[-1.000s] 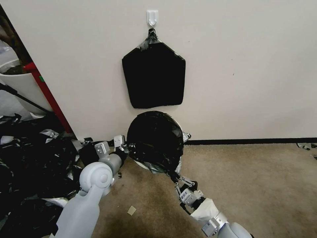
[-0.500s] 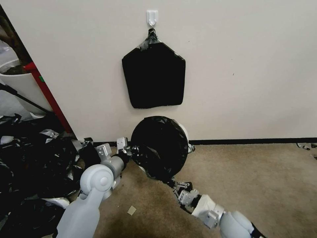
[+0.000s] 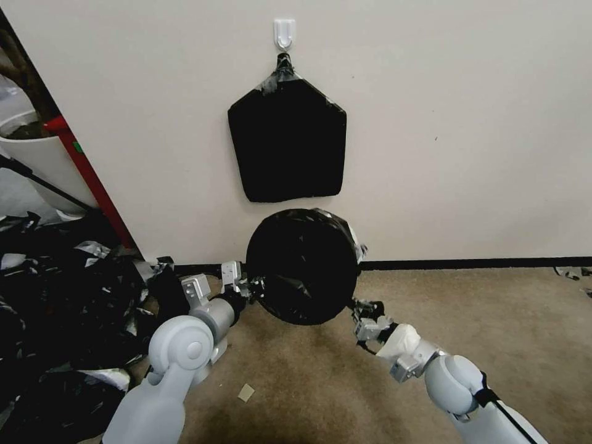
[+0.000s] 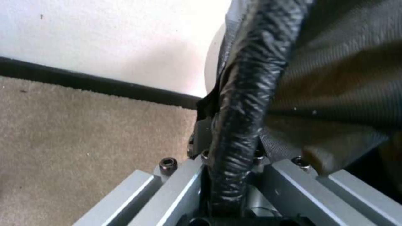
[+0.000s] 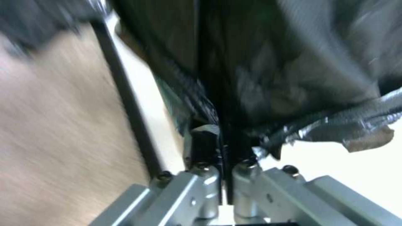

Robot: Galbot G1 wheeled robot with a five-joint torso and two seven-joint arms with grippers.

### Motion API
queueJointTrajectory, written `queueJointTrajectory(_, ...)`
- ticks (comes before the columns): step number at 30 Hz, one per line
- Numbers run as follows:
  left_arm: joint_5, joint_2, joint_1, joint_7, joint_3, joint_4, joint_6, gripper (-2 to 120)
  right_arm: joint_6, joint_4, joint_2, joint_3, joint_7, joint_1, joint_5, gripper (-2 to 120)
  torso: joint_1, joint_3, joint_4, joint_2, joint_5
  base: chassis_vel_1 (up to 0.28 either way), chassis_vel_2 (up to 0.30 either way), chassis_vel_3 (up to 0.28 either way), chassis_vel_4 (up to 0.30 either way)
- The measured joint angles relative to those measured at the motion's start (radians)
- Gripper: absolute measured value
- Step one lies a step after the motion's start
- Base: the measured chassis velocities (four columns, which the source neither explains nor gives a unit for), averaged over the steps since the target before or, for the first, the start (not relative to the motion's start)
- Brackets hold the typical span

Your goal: Place a trash bag onto the trash bin.

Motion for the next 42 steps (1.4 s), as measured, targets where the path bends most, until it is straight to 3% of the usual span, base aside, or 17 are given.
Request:
queueJointTrajectory(2,0.001,-0.002,-0.010,0.000,0.000,0.014,-0.008,0,0.049,0.002,-0.014,-0.023,-0.089,-0.023,0.147,15,0.000,0.000,0.0000,0.000,-0.0001,0.000,0.000,0.000,0.000)
queueJointTrajectory(4,0.001,-0.003,-0.012,0.000,0.001,0.016,-0.010,0,0.059,0.000,-0.015,-0.024,-0.105,-0.025,0.163,17,0.000,0.000,0.0000,0.000,-0.0001,0.000,0.000,0.000,0.000)
queueJointTrajectory(6,0.003,-0.006,-0.023,0.000,0.002,0.032,-0.016,0,0.178,-0.028,-0.028,-0.019,-0.291,-0.034,0.283,30,0.000,0.000,0.0000,0.000,0.0000,0.000,0.000,0.000,0.000)
queueJointTrajectory(10,0.006,-0.007,-0.028,0.000,0.003,0.045,-0.018,0,0.298,-0.048,-0.043,0.022,-0.463,-0.043,0.339,43,0.000,0.000,0.0001,0.000,0.0000,0.000,0.000,0.000,0.000)
queueJointTrajectory(13,0.009,-0.007,-0.029,0.000,0.003,0.051,-0.019,0,0.310,-0.037,-0.051,0.045,-0.557,-0.052,0.421,51,0.000,0.000,0.0000,0.000,0.0000,0.000,0.000,0.000,0.000)
queueJointTrajectory(16,0.024,-0.006,-0.030,0.003,0.006,0.068,-0.023,0,0.274,0.038,-0.060,0.051,-0.722,-0.061,0.678,63,0.000,0.000,0.0000,0.000,-0.0002,0.000,0.000,0.000,0.000)
queueJointTrajectory(19,0.035,-0.012,-0.028,0.004,0.012,0.080,-0.029,0,0.211,0.104,-0.056,0.011,-0.721,-0.062,0.838,54,0.000,0.000,0.0001,0.000,-0.0001,0.000,0.000,0.000,0.000)
queueJointTrajectory(22,0.050,-0.017,-0.023,0.006,0.018,0.086,-0.035,0,0.165,0.151,-0.046,-0.025,-0.656,-0.057,0.898,47,0.000,0.000,0.0001,0.000,-0.0002,0.000,0.000,0.000,0.000)
queueJointTrajectory(25,0.112,-0.029,-0.002,0.031,0.042,0.091,-0.055,0,0.055,0.228,-0.015,-0.124,-0.335,-0.030,0.894,32,0.000,0.000,0.0002,0.000,-0.0002,0.000,0.000,0.000,0.000)
queueJointTrajectory(26,0.112,-0.029,-0.002,0.031,0.042,0.091,-0.055,0,0.055,0.228,-0.015,-0.124,-0.335,-0.030,0.894,32,0.000,0.000,0.0002,0.000,-0.0002,0.000,0.000,0.000,0.000)
queueJointTrajectory(27,0.127,-0.031,0.003,0.038,0.047,0.091,-0.064,0,0.026,0.239,-0.007,-0.155,-0.242,-0.023,0.892,30,0.000,0.000,0.0002,0.000,-0.0004,0.000,0.000,0.000,0.000)
queueJointTrajectory(29,0.172,-0.038,0.017,0.054,0.065,0.090,-0.092,0,-0.061,0.257,0.026,-0.232,0.019,-0.002,0.891,18,0.000,0.000,0.0002,0.000,-0.0003,0.000,0.000,0.000,0.000)
queueJointTrajectory(31,0.185,-0.040,0.022,0.056,0.071,0.089,-0.099,0,-0.090,0.258,0.041,-0.254,0.090,0.005,0.890,14,0.000,0.000,0.0002,0.000,-0.0003,0.000,0.000,0.000,0.000)
queueJointTrajectory(33,0.222,-0.046,0.035,0.058,0.086,0.084,-0.117,0,-0.180,0.246,0.089,-0.301,0.268,0.027,0.871,4,0.000,0.000,0.0002,0.000,-0.0001,0.000,0.000,0.000,0.000)
queueJointTrajectory(34,0.222,-0.046,0.035,0.058,0.086,0.084,-0.117,0,-0.180,0.246,0.089,-0.301,0.268,0.027,0.871,4,0.000,0.000,0.0002,0.000,-0.0001,0.000,0.000,0.000,0.000)
queueJointTrajectory(37,0.290,-0.056,0.059,0.060,0.106,0.076,-0.158,0,-0.327,0.218,0.138,-0.336,0.465,0.061,0.844,0,0.000,0.000,0.0001,0.000,-0.0002,0.000,0.000,0.000,0.000)
queueJointTrajectory(42,0.385,-0.068,0.090,0.070,0.130,0.067,-0.221,0,-0.409,0.162,0.179,-0.348,0.585,0.113,0.842,0,0.000,0.000,0.0002,0.000,0.0000,0.000,0.000,0.000,0.000)
